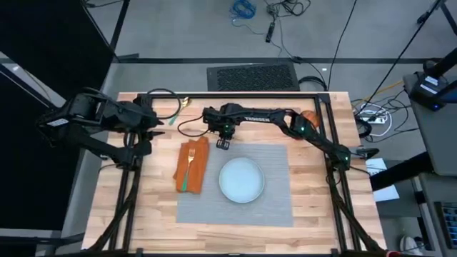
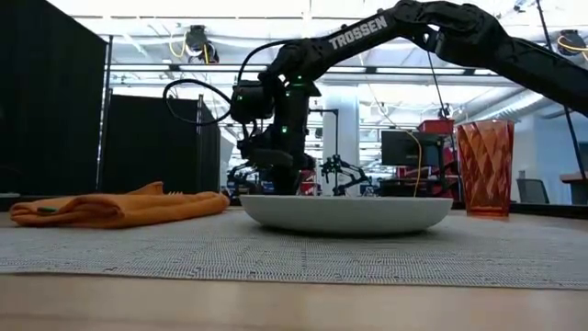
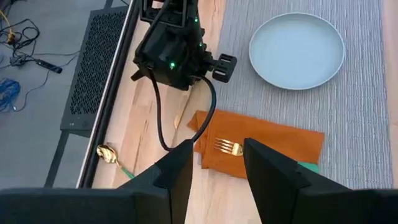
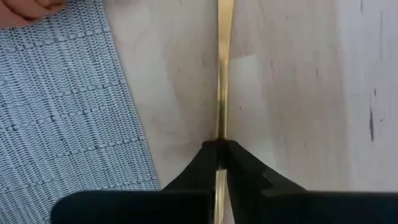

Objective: Set table place
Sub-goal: Put the gold table knife on the gray table mat to the right of the blue plate

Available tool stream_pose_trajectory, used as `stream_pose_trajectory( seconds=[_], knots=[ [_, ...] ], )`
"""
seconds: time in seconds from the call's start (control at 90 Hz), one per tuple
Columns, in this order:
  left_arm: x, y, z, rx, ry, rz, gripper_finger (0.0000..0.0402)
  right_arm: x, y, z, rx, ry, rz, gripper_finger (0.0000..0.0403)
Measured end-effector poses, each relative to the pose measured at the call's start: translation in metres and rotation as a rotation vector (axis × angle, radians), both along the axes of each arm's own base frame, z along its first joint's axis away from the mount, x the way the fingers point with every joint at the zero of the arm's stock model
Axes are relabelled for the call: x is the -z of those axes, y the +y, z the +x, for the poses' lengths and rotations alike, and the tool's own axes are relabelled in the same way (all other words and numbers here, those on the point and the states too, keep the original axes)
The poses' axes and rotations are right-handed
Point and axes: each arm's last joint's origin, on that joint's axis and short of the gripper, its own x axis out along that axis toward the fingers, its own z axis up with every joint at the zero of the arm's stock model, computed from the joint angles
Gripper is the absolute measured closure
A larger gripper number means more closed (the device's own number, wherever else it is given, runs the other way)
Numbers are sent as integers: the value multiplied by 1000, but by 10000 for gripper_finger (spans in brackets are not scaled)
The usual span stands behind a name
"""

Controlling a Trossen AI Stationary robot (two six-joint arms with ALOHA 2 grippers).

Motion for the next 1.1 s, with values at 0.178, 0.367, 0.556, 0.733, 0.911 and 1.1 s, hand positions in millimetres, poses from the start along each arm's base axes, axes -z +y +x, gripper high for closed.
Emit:
stream_pose_trajectory(
  seconds=[0.178,0.367,0.556,0.733,0.911,1.1],
  knots=[
    [0,0,0,1,0,1,275,-18,-2,-5,17,-9,-44,402],
    [0,0,0,0,0,0,275,-28,1,-10,32,11,-33,403],
    [0,0,0,0,0,0,275,-40,8,-16,53,40,-23,403],
    [0,0,0,1,0,1,275,-62,15,-27,102,69,-32,403],
    [0,0,0,2,0,1,275,-81,23,-36,162,75,-50,403],
    [0,0,0,3,0,3,275,-93,38,-46,211,135,-38,403]
  ],
)
